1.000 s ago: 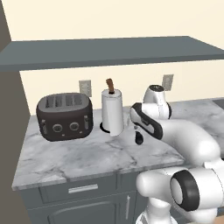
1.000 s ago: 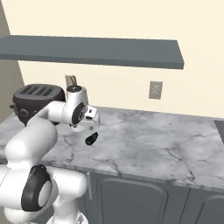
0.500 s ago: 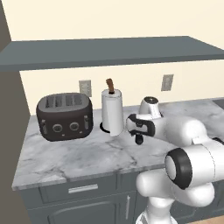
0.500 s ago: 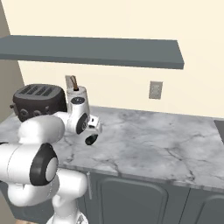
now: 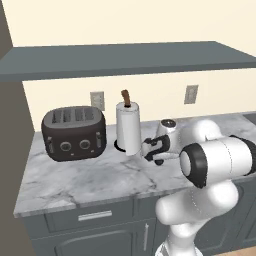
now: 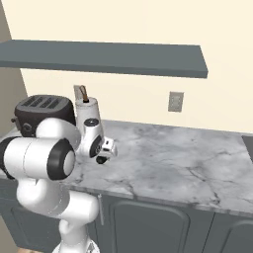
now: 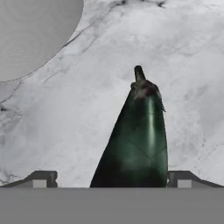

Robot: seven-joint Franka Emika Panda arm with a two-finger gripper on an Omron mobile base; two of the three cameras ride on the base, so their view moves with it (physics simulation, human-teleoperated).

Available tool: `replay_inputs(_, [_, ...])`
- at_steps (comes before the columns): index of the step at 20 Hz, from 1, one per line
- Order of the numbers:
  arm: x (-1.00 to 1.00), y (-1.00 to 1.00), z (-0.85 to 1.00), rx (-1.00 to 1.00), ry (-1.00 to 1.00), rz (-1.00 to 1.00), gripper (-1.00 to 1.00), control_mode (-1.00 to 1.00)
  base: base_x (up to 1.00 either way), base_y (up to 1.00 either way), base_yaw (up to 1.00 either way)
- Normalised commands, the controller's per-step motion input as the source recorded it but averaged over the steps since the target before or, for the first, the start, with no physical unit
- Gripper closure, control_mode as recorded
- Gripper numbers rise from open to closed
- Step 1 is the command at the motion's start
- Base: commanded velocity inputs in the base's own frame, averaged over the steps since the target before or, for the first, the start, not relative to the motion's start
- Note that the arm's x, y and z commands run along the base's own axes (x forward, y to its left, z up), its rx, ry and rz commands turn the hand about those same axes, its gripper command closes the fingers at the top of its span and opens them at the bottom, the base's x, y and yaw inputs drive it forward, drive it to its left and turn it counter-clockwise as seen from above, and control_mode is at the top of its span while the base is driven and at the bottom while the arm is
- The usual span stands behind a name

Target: Pick the eggplant from the counter and place it in the cabinet.

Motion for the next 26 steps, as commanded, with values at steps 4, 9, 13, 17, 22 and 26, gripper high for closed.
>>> replay_inputs(4, [0.14,0.00,-0.52,0.00,0.00,0.00,-1.00,-1.00,0.00,0.00,0.00])
replay_inputs(9, [0.02,0.01,-0.49,-0.02,0.00,0.00,1.00,-1.00,0.00,0.00,0.00])
replay_inputs(13, [-0.18,0.00,-0.09,0.00,-0.04,0.00,1.00,-1.00,0.00,0.00,0.00])
replay_inputs(17, [-0.66,-0.14,0.37,0.00,-0.11,0.00,1.00,-1.00,0.00,0.00,0.00])
replay_inputs(22, [-0.64,-0.13,0.99,0.00,-0.03,0.00,1.00,-1.00,0.00,0.00,0.00])
replay_inputs(26, [-0.51,-0.19,1.00,0.00,0.03,0.00,1.00,-1.00,0.00,0.00,0.00])
